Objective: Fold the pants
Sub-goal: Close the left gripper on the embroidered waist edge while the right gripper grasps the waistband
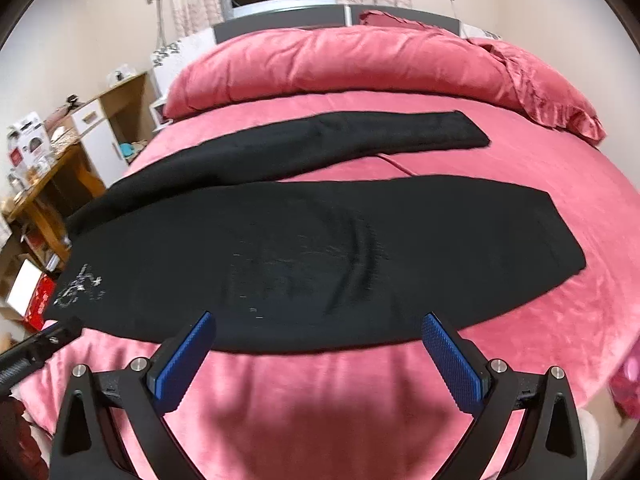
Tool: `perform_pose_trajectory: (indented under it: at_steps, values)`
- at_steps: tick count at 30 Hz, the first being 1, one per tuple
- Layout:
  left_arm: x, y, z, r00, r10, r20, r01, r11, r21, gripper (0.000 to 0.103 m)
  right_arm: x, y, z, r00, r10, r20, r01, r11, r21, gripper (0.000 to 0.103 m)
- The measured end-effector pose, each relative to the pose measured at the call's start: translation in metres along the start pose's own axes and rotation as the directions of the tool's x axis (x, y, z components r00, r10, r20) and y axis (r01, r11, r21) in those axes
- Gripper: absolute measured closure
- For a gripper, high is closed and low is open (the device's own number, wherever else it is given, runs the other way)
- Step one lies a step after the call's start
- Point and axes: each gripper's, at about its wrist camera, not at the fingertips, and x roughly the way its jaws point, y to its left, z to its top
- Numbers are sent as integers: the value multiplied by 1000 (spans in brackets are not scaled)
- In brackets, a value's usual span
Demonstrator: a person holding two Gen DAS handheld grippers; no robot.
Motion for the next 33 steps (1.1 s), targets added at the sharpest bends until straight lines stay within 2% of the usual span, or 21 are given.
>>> perform_pose_trajectory:
  at_steps: [3,6,9,12,16,18,21,22,27,30,33]
  values:
    - [3,28,2,999,-38,17,40,991,-127,47,5,-23,2,999,38,-23,-36,997,68,0]
    - [9,56,7,1000,5,1,-5,972,-234,47,11,-59,2,996,81,-31,-74,980,184,0]
    - [9,84,11,999,47,22,-38,949,-313,47,14,-91,1,996,79,-34,-67,962,266,3]
    - [11,106,14,993,105,44,-84,937,-339,47,18,-130,-1,998,58,-37,-41,935,354,9]
    - [16,126,17,989,140,55,-114,936,-334,48,27,-177,-9,997,70,-43,-39,868,495,21]
    - [19,138,19,990,124,61,-94,928,-361,49,31,-197,-13,997,73,-33,-43,835,549,25]
    - [21,153,21,993,89,73,-52,912,-406,51,37,-221,-17,997,72,-18,-48,807,588,33]
    - [19,158,19,994,72,85,-30,908,-418,50,40,-227,-18,996,84,-11,-60,795,603,37]
    - [24,171,20,992,27,123,34,884,-466,51,53,-251,-24,985,156,72,-163,719,676,38]
    - [26,176,21,990,2,144,68,873,-482,51,59,-255,-20,978,174,116,-206,694,690,40]
    - [28,183,22,987,-19,158,96,862,-497,51,66,-261,-21,971,188,148,-237,664,710,48]
